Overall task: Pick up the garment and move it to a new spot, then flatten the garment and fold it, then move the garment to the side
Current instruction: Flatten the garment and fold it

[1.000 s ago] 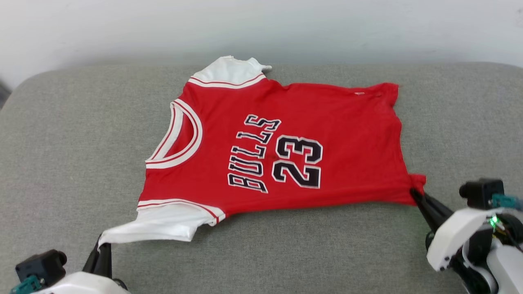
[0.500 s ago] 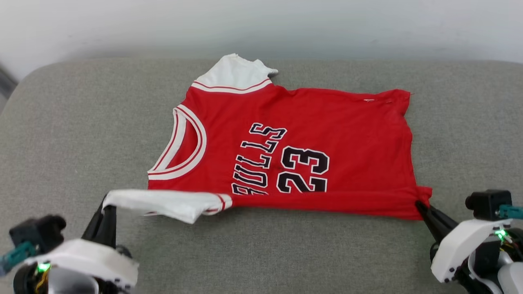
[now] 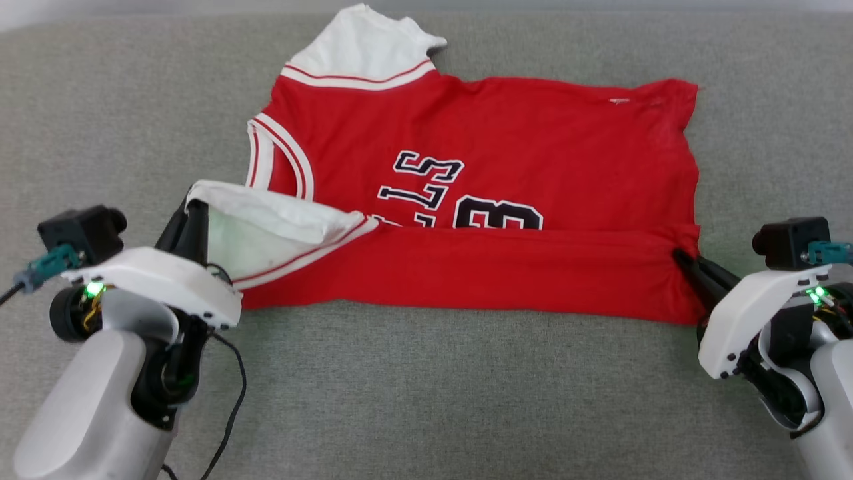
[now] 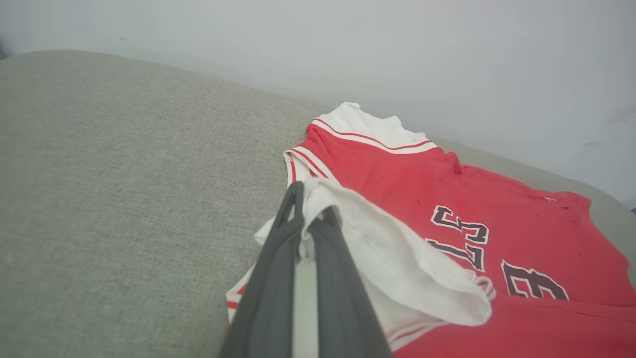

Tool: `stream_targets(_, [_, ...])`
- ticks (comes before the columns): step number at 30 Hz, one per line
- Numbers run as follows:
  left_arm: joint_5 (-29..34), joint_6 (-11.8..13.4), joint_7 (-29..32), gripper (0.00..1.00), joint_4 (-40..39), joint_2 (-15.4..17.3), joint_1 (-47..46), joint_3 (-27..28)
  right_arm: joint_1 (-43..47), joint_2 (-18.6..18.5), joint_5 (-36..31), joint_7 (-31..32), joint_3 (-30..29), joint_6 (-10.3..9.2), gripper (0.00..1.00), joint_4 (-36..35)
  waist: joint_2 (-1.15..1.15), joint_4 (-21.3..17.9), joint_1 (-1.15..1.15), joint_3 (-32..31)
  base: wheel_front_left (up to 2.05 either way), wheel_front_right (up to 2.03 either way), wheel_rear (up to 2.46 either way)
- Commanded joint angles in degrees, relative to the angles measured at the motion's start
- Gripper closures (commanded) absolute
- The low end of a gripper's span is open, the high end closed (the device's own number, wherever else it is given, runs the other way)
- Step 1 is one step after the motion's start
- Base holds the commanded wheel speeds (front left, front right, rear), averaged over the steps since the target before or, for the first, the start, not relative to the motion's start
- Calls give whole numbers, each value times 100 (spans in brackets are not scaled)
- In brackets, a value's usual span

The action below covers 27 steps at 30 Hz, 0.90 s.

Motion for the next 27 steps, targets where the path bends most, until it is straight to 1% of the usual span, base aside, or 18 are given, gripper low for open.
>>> stream_targets(1, [-25,-83,-10,100,234,-66,-250,-15,-157,-27,-31,24,46,-6,100,72,0,-60,-1,233,0,0,0])
stream_targets(9, [-228,-470,332,100,1493,-306,-987,-174,-628,-1,9,-75,369,-7,100,408,0,-225,-1,566,0,0,0])
stream_targets(10, [-260,-509,384,100,1614,-326,-1044,-192,-662,2,3,-93,410,-8,95,450,0,-244,-1,585,0,0,0])
stream_targets(12, [-313,-615,504,100,1870,-350,-1153,-232,-716,17,2,-147,499,-8,65,533,0,-277,-1,611,0,0,0])
stream_targets(13, [-335,-663,568,99,1995,-368,-1189,-265,-734,26,10,-185,539,-8,55,567,0,-292,-1,615,0,0,0])
stream_targets(14, [-355,-704,604,71,2099,-391,-1212,-286,-753,32,16,-253,569,-8,25,590,0,-305,-1,613,0,0,0])
stream_targets(15, [-388,-744,631,51,2191,-407,-1228,-291,-766,49,50,-328,591,-8,3,602,0,-317,-1,606,0,0,0])
stream_targets(16, [-400,-787,632,13,2274,-409,-1246,-288,-781,58,65,-444,603,-7,0,593,0,-327,-1,591,0,0,0])
stream_targets(17, [-423,-822,622,0,2350,-400,-1264,-280,-786,61,78,-573,607,-7,0,583,0,-334,-1,568,0,0,0])
stream_targets(22, [-470,-908,517,0,2582,-294,-1285,-181,-673,103,160,-1235,567,-6,0,477,0,-349,-1,346,0,0,0])
stream_targets(27, [-467,-942,534,0,2468,-80,-1188,-135,-463,193,10,-1894,297,-6,0,290,0,-377,-1,-15,0,0,0])
